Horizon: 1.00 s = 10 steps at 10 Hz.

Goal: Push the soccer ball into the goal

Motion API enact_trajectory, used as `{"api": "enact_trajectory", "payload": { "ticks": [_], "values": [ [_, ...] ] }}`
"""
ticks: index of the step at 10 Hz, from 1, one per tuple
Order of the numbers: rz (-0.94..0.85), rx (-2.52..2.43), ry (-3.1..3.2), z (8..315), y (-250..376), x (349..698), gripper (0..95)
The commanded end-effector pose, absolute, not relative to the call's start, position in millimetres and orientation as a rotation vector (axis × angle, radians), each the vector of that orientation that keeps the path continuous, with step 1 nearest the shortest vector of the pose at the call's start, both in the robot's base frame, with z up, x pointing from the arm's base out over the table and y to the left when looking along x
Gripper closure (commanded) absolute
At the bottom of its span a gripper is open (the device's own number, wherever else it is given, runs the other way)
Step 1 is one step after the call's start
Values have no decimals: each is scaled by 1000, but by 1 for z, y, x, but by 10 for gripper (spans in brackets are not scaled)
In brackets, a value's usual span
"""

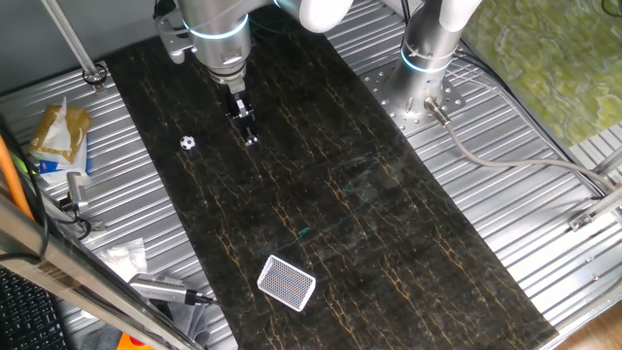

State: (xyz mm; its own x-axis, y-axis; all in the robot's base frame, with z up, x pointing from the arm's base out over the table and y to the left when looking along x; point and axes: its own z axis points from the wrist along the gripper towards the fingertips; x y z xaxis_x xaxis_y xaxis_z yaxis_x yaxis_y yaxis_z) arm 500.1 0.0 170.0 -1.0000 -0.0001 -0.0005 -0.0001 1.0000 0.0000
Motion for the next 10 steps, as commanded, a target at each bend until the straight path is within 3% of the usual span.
{"api": "enact_trajectory", "payload": {
  "ticks": [1,2,5,6,10],
  "values": [
    [0,0,3142,170,0,500,0],
    [-58,-433,3013,170,0,500,380],
    [-73,-433,3022,173,2,505,380],
    [-74,-431,3023,174,3,506,570],
    [-73,-423,3027,176,4,508,570]
  ]
}}
